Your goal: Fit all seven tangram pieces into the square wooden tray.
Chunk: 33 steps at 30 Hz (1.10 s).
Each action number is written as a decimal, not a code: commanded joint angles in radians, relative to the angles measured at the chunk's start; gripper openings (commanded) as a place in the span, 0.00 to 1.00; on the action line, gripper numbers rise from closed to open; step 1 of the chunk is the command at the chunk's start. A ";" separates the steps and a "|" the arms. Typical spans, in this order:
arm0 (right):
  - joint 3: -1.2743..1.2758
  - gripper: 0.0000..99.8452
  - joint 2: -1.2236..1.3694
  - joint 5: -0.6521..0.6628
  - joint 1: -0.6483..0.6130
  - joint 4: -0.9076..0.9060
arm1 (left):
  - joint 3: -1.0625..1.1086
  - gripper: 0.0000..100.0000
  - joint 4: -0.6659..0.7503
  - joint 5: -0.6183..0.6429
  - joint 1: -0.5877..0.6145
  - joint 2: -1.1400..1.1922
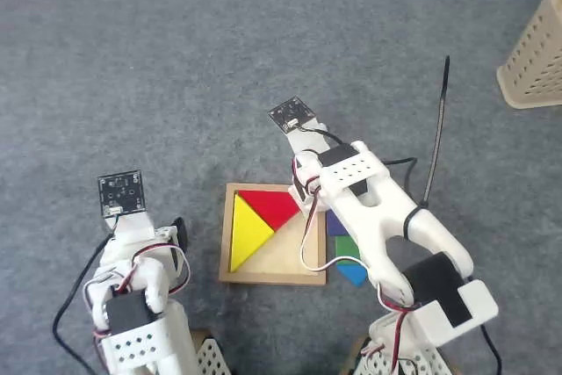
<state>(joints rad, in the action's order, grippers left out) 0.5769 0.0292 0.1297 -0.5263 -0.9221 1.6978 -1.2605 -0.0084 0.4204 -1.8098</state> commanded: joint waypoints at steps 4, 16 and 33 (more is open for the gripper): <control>-0.061 0.09 0.004 0.012 0.077 0.015 | -0.013 0.22 -0.005 -0.005 -0.002 -0.014; -0.091 0.10 0.004 0.012 0.133 0.022 | -0.013 0.22 -0.005 -0.005 -0.002 -0.014; -0.048 0.10 -0.071 0.020 -0.019 -0.042 | -0.013 0.22 -0.005 -0.005 -0.002 -0.014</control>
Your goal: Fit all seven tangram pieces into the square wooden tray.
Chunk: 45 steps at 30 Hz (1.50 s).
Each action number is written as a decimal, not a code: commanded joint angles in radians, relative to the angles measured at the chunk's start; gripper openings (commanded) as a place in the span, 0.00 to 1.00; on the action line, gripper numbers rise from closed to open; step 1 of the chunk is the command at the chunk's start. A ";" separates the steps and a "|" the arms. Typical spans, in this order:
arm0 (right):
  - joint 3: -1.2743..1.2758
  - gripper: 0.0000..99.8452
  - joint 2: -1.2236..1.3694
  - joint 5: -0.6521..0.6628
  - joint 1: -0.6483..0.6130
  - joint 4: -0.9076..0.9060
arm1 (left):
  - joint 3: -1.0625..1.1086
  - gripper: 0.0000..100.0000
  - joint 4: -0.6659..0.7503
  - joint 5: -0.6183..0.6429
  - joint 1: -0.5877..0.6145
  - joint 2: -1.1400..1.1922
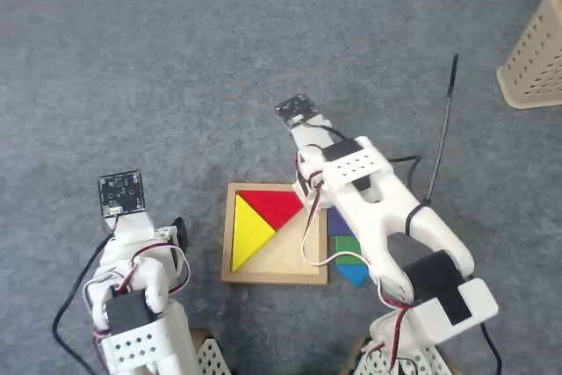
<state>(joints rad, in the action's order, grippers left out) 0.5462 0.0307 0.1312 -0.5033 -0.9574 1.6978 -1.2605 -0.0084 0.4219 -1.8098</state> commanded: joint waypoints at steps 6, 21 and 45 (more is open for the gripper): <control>-0.026 0.10 0.027 0.020 -0.012 0.056 | -0.013 0.22 -0.005 -0.005 -0.003 -0.014; -0.130 0.10 0.110 0.020 0.067 -0.001 | -0.013 0.22 -0.005 -0.005 -0.003 -0.014; -0.410 0.01 0.329 -0.086 0.202 -0.073 | -0.013 0.22 -0.005 -0.005 -0.003 -0.014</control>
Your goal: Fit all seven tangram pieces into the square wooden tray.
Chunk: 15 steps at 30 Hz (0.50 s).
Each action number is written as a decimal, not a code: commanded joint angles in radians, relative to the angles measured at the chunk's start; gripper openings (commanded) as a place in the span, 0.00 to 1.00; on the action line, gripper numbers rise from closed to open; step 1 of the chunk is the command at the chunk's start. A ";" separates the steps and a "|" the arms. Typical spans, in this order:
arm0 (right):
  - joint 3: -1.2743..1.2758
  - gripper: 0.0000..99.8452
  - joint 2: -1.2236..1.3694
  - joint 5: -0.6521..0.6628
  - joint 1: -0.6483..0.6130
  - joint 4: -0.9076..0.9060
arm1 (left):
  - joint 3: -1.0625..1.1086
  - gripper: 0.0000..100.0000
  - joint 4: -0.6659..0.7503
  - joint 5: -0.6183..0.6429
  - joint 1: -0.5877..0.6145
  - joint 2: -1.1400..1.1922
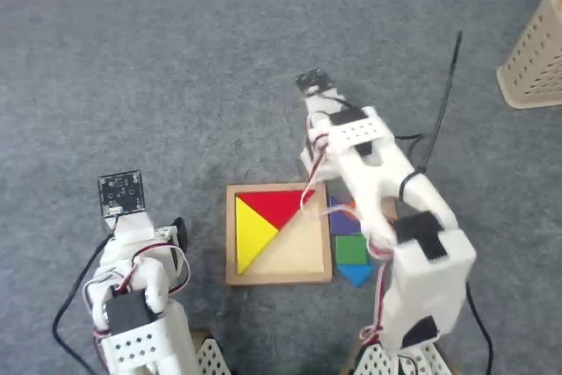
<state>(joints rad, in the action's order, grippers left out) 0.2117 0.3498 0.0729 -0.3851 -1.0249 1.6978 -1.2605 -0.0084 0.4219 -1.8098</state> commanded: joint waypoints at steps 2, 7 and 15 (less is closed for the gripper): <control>-0.094 0.01 0.010 -0.052 0.111 0.005 | -0.013 0.22 -0.005 -0.005 -0.003 -0.014; -0.095 0.01 0.001 -0.055 0.150 0.033 | -0.013 0.22 -0.005 -0.005 -0.003 -0.014; -0.074 0.01 -0.147 0.011 0.073 -0.139 | -0.013 0.22 -0.005 -0.005 -0.003 -0.014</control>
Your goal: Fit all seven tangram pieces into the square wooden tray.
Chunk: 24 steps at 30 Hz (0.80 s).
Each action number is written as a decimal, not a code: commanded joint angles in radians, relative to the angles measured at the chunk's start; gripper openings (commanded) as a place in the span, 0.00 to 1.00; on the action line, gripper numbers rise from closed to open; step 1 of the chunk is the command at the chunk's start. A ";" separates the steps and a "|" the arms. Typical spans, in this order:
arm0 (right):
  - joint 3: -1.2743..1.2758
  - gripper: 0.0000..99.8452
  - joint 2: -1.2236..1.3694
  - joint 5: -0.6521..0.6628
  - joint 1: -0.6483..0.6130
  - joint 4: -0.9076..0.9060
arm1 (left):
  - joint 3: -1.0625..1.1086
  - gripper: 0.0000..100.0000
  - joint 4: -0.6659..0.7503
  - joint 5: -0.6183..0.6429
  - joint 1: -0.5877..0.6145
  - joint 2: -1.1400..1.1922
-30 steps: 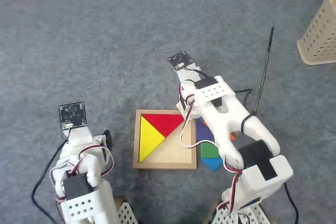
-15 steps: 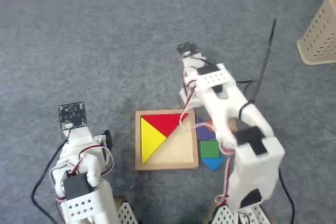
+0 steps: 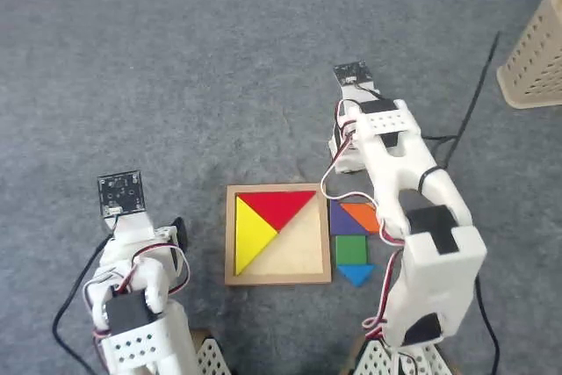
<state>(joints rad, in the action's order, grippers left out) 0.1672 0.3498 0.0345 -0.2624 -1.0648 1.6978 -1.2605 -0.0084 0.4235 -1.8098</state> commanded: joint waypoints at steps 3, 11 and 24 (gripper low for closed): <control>0.049 0.01 -0.236 0.061 -0.093 -0.099 | -0.013 0.22 -0.005 -0.005 -0.005 -0.014; 0.304 0.12 -0.386 0.140 -0.246 0.008 | -0.013 0.22 -0.005 -0.005 -0.005 -0.014; 0.358 0.17 -0.309 0.150 -0.260 0.127 | -0.013 0.22 -0.005 -0.005 -0.005 -0.014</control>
<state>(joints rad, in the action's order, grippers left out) 0.5324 0.0322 0.1634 -0.5294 -0.9912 1.6978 -1.2605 -0.0084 0.4219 -1.8098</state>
